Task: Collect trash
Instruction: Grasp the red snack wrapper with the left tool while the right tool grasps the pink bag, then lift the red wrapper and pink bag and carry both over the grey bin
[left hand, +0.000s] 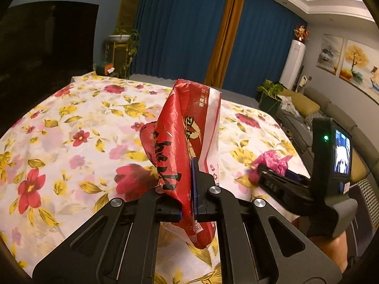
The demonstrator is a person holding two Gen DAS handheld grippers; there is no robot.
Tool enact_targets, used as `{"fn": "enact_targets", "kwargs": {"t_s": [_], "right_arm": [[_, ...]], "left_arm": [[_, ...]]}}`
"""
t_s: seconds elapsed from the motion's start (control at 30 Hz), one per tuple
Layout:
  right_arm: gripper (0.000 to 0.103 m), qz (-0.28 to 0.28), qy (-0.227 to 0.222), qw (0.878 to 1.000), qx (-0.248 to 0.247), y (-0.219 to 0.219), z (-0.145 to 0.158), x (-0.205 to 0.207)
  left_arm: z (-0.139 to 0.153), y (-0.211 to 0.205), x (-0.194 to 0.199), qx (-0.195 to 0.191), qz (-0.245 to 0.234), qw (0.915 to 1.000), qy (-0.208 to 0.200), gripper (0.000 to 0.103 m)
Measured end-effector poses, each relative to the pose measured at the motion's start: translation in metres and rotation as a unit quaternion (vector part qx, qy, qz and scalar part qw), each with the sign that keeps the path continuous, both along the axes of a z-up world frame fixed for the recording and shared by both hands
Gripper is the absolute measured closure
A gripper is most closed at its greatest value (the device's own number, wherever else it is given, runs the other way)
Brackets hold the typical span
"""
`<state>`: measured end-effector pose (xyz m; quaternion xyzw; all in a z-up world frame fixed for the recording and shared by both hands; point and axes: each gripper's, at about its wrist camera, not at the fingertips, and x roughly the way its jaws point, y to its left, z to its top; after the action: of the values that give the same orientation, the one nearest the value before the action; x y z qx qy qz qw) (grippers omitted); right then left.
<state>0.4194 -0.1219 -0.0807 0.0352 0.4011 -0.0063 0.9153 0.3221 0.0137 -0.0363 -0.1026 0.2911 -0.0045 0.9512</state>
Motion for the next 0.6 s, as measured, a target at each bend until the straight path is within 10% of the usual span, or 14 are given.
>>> {"fn": "enact_targets", "kwargs": {"t_s": [0.6], "right_arm": [[0.069, 0.021, -0.111, 0.993, 0.019, -0.038, 0.064, -0.111]], "left_arm": [[0.009, -0.05, -0.024, 0.047, -0.065, 0.9965, -0.023, 0.098]]}}
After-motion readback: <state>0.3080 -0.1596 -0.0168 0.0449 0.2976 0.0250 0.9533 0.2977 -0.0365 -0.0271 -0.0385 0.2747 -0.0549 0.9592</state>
